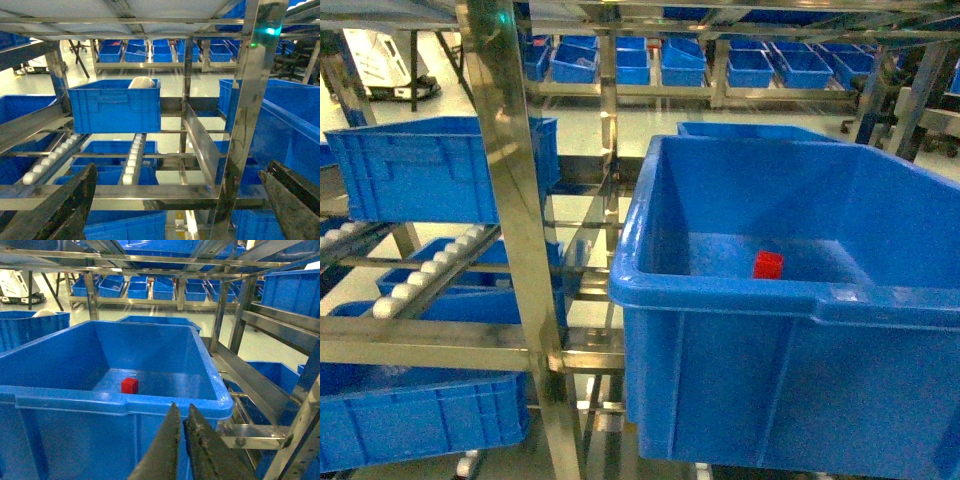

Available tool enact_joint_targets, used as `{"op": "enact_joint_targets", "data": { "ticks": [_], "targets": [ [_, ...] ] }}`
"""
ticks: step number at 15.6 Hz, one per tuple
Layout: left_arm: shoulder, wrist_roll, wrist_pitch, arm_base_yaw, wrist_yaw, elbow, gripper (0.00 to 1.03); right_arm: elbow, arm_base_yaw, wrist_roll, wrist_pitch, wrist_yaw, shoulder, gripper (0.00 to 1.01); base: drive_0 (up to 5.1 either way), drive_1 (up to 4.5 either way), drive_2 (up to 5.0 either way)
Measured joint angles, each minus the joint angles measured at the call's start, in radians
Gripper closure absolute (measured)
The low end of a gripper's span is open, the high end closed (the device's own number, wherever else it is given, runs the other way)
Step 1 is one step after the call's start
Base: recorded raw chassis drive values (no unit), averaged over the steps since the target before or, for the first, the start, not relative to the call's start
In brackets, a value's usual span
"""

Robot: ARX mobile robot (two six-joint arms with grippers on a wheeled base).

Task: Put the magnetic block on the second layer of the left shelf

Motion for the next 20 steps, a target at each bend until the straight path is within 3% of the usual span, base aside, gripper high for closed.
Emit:
{"op": "enact_joint_targets", "data": {
  "ticks": [1,7,8,20],
  "targets": [
    [0.0,0.0,0.0,0.0,0.0,0.0,0.05,0.0,0.0,0.0,-0.002,0.0,0.0,0.9,0.0,0.0,0.0],
    [0.0,0.0,0.0,0.0,0.0,0.0,0.05,0.0,0.0,0.0,-0.001,0.0,0.0,0.09,0.0,0.0,0.0],
    [0.0,0.0,0.0,0.0,0.0,0.0,0.05,0.0,0.0,0.0,-0.001,0.0,0.0,0.01,0.0,0.0,0.0],
    [0.0,0.0,0.0,0.0,0.0,0.0,0.05,0.0,0.0,0.0,-0.001,0.0,0.0,0.03,0.0,0.0,0.0]
  ]
}}
